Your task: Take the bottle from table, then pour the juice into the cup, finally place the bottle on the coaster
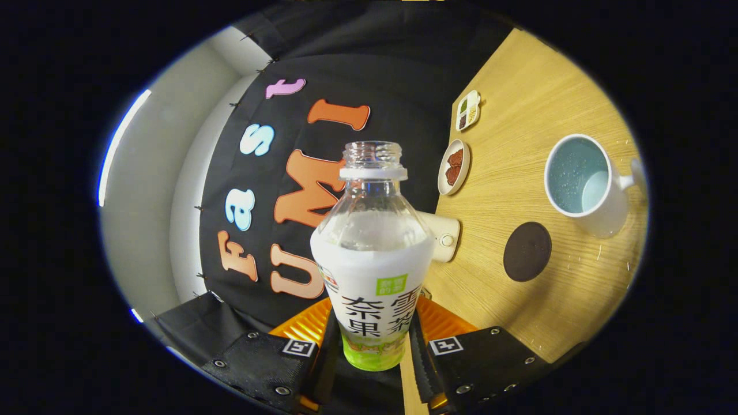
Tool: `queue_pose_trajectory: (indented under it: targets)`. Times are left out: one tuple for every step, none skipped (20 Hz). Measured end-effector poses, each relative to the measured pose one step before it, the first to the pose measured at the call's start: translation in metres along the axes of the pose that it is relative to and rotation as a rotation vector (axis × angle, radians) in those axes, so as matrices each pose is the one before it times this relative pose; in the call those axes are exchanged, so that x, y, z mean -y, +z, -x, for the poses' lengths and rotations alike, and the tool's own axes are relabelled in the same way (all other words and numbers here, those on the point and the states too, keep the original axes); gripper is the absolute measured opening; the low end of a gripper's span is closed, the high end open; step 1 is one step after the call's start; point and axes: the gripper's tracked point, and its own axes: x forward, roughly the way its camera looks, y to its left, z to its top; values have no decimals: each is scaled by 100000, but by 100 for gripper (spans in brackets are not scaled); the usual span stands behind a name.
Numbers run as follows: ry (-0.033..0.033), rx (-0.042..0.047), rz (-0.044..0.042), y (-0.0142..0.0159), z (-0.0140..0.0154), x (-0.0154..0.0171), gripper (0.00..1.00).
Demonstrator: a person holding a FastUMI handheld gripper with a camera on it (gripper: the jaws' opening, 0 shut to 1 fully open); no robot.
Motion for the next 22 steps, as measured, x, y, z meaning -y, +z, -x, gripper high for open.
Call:
queue_pose_trajectory:
  targets:
    - [-374, 369, -1598, -1, -96, 83, 57]
    - [-115, 178, -1566, 155, 36, -80, 57]
    - [-9, 347, -1791, 83, -62, 2, 57]
    - [102, 341, -1946, 190, 22, -11, 57]
    - [335, 444, -2045, 130, -33, -41, 57]
    - [289, 624, -2012, 37, 31, -32, 57]
    - [173, 638, -1930, 69, -49, 32, 57]
    - [98, 564, -1836, -22, -47, -96, 57]
    - [19, 562, -1845, 144, -73, -33, 57]
    - [64, 435, -1749, 181, 106, -125, 57]
    - [81, 407, -1483, 38, -16, 62, 57]
    - [250, 544, -1324, 195, 52, -171, 57]
    - [-355, 187, -1109, 57, -178, 54, 57]
    - [-62, 171, -935, -82, 24, 11, 57]
    - [-34, 179, -889, -37, -183, 82, 57]
    - [-84, -120, -914, -131, -81, 128, 57]
    - [36, -238, -977, 3, -238, -30, 57]
    - [87, -165, -1193, -53, 130, -40, 57]
    - [223, -60, -1246, 90, -127, -47, 57]
    - [120, 14, -1187, -37, 86, 12, 57]
    - [340, 16, -824, 33, 85, 81, 57]
    - [67, -287, -529, -73, 101, 143, 57]
